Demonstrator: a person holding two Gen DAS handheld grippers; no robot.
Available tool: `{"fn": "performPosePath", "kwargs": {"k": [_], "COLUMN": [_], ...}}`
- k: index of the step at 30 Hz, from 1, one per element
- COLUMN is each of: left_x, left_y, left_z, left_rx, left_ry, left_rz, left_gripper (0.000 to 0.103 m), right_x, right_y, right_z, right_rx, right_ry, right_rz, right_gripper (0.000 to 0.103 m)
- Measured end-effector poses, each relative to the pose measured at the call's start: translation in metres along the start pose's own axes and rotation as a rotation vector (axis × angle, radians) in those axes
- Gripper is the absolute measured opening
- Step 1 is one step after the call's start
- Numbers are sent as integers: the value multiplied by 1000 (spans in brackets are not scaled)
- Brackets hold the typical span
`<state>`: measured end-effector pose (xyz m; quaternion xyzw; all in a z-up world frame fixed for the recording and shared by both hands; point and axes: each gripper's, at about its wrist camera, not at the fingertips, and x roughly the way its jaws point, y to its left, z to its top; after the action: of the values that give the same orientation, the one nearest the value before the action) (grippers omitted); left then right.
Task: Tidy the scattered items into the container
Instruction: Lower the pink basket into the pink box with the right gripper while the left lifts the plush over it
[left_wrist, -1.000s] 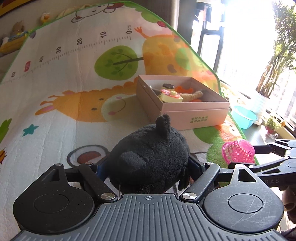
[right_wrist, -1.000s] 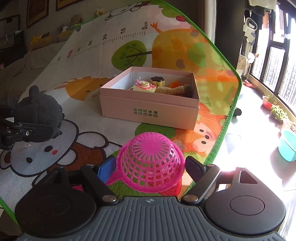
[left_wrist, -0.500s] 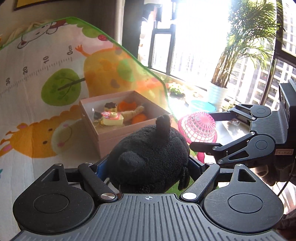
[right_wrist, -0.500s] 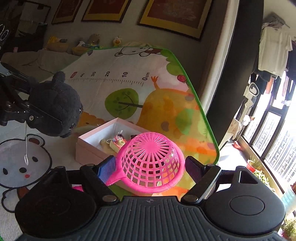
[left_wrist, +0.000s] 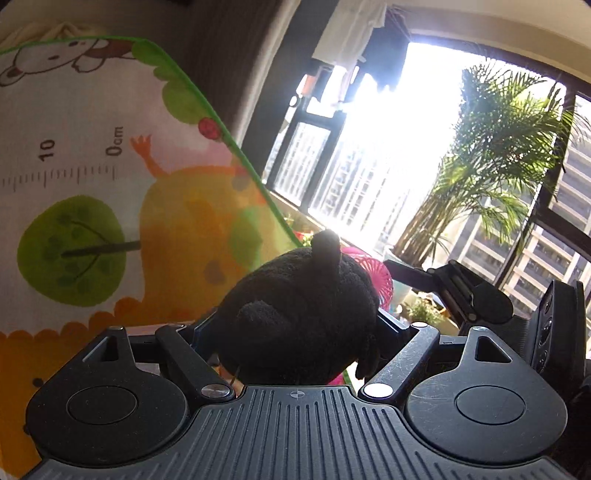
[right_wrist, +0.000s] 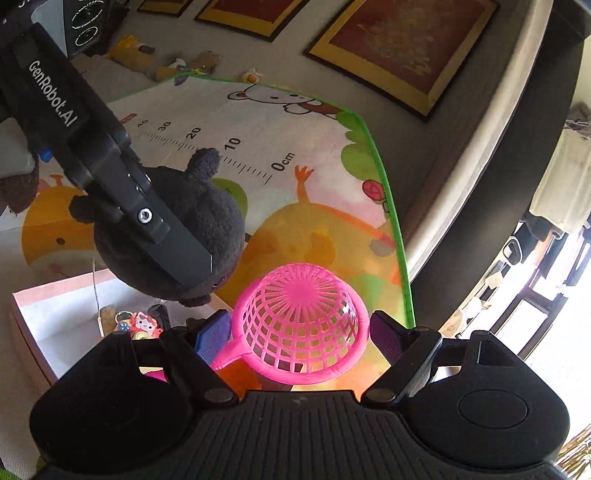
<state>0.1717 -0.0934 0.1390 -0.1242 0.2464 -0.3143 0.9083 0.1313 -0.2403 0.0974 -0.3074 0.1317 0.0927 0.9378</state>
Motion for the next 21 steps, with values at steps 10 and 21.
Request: {"fn": "performPosePath", "kwargs": {"k": [10,21], "left_x": [46,10], "left_y": [37,19], "left_z": [-37,-42], "left_rx": [-32,94], "left_ry": [138,105], "left_rz": [69,152], "left_gripper": [90,97], "right_x": [30,2], "right_y": [19,-38], "right_z": [-17,-44], "right_rx": [-33,407], "right_ry": [81,218], "right_rz": [158,247], "right_gripper": [85,87]}}
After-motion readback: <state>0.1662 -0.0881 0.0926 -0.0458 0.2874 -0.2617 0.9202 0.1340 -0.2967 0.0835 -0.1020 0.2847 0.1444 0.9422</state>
